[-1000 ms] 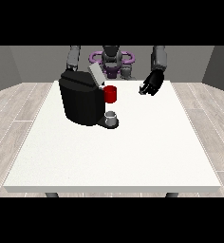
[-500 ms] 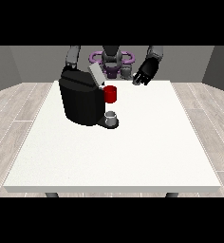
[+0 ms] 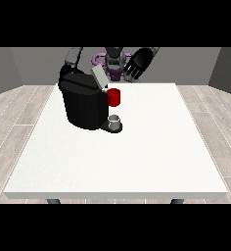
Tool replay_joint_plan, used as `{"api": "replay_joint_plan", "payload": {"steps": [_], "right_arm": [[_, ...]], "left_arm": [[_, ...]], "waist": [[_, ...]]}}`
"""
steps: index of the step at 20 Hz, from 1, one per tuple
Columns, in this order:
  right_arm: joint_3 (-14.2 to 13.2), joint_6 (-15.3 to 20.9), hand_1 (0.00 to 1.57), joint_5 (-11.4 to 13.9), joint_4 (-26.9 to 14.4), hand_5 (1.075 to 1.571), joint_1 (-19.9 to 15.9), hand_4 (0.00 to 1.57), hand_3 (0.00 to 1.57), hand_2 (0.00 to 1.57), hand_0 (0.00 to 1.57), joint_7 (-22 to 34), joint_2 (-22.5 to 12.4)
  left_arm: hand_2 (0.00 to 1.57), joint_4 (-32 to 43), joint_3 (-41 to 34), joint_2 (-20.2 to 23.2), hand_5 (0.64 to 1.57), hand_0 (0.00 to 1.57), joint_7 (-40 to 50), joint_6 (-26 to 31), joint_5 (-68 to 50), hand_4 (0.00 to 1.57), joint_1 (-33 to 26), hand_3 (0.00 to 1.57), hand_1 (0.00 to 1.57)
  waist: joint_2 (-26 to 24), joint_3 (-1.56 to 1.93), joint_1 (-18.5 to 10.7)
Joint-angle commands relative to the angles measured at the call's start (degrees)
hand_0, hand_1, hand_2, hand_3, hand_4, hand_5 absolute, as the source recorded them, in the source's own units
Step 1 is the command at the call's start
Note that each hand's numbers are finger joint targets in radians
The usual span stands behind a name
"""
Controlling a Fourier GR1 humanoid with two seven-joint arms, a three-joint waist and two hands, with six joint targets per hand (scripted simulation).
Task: Insert the coffee pod into the coffee machine and close the lid
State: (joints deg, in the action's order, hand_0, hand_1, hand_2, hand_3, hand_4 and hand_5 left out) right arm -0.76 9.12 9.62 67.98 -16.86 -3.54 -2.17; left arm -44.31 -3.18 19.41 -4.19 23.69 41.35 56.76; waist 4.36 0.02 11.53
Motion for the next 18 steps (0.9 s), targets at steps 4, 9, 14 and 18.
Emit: {"api": "replay_joint_plan", "payload": {"steps": [4, 9, 14, 18], "right_arm": [[-3.4, -0.2, 0.0, -1.2, 0.7, 1.571, -5.7, 0.0, 0.0, 0.0, 0.0, 2.7, -3.2], [-2.4, -0.5, 0.0, -1.5, 4.5, 1.571, -7.9, 0.18, 0.0, 0.0, 0.0, 5.0, -2.3], [-3.8, -0.9, 0.0, -2.0, 4.0, 1.571, -7.5, 0.0, 0.0, 0.0, 0.0, 1.9, -3.7], [-1.0, 2.2, 0.0, 0.5, 6.6, 1.571, -10.2, 0.1, 0.0, 0.0, 0.0, 4.5, -0.8]], "left_arm": [[1.27, 0.0, -1.8, 0.2, 1.571, 1.22, 2.7, 0.6, -0.6, 0.47, 6.9, 1.26, 1.22], [1.3, 3.4, -4.6, 4.9, 1.571, 1.25, 3.9, 2.5, -0.8, 0.48, 12.2, 1.25, 1.25], [1.32, 3.1, -3.6, 4.7, 1.571, 1.29, 1.4, -0.1, 0.5, 0.48, 11.3, 1.26, 1.29], [1.28, 5.4, -4.4, 7.2, 1.571, 1.21, -0.5, -0.1, 0.8, 0.47, 13.5, 1.24, 1.21]], "waist": [[4.3, -0.01, 1.4], [6.8, -0.01, 5.2], [9.9, 0.0, 5.0], [13.0, -0.02, 6.0]]}}
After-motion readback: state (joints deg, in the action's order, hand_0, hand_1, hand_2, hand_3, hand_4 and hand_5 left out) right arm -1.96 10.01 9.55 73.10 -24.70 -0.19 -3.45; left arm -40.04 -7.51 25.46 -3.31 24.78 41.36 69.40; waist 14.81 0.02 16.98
